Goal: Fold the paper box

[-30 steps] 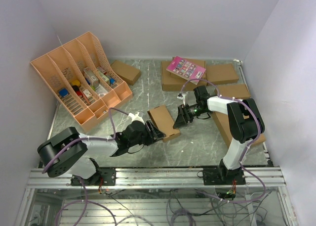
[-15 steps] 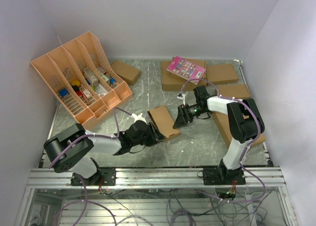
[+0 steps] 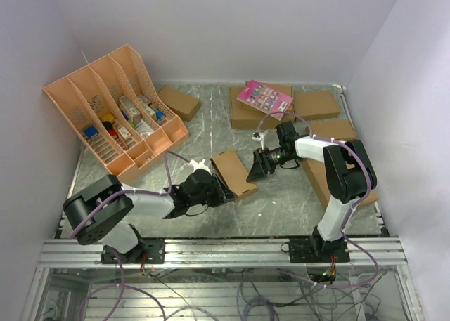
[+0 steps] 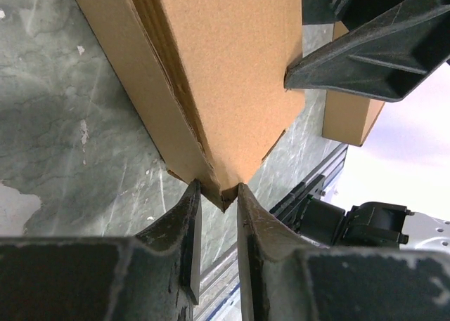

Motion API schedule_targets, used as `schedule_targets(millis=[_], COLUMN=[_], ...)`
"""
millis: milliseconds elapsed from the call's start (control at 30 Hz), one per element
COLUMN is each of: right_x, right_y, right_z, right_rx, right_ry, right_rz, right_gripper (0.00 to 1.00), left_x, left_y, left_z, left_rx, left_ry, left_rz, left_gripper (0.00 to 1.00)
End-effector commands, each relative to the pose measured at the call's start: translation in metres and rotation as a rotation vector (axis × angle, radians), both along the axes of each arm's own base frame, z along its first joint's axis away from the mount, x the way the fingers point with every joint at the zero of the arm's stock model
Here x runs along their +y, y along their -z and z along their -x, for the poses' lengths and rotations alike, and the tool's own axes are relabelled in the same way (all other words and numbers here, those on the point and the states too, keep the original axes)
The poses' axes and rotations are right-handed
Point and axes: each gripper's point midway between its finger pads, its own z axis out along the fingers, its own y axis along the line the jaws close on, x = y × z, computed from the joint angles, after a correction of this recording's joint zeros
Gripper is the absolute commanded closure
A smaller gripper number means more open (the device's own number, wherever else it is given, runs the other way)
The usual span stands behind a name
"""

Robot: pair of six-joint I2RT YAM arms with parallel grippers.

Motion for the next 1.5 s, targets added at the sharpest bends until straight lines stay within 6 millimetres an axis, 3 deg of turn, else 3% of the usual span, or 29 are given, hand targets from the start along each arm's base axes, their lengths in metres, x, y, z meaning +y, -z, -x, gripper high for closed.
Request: schedule_targets(millis=[0,100,533,833,1033,1200,1267,1467], right_x=[-0.013,-0.013,-0.013,-0.013,-0.013,-0.013,-0.012,-0.012], right_y=[0.037,0.037,0.037,0.038,0.037,0.037,0.036,0.033], right_z=[0.001,0.002,0.001,0.002,0.002,0.002,0.001,-0.001], right_rx=[-0.03,-0.029,-0.031,-0.026,-0.028,-0.029,-0.031,-0.041], right_ry=[-0.016,-0.017,-0.016,-0.017,-0.019,-0.02,-0.02,-0.02], right_rz=[0.147,0.149,0.15,0.153,0.153,0.153,0.15,0.148], right_gripper=[0.46,0.46,0.46,0.46,0.46,0.46,0.46,0.46], left_x=[-0.011,-0.011,-0.013,-0.02,-0.02,-0.018,-0.018,-0.002], left_y=[-0.022,-0.028,-0.035,-0.025,-0.021,-0.023,-0.028,-0.047], left_z=[0.001,0.002,0.004,0.002,0.003,0.003,0.005,0.015], left_rx=[-0.041,-0.042,-0.032,-0.018,-0.01,-0.015,-0.024,-0.114], left_ry=[0.046,0.046,0.052,0.059,0.06,0.059,0.067,0.121], left_rz=[0.026,0.041,0.066,0.07,0.067,0.068,0.076,0.054], left_gripper=[0.71,0.65,0.62,0.67,0.82,0.84,0.81,0.46])
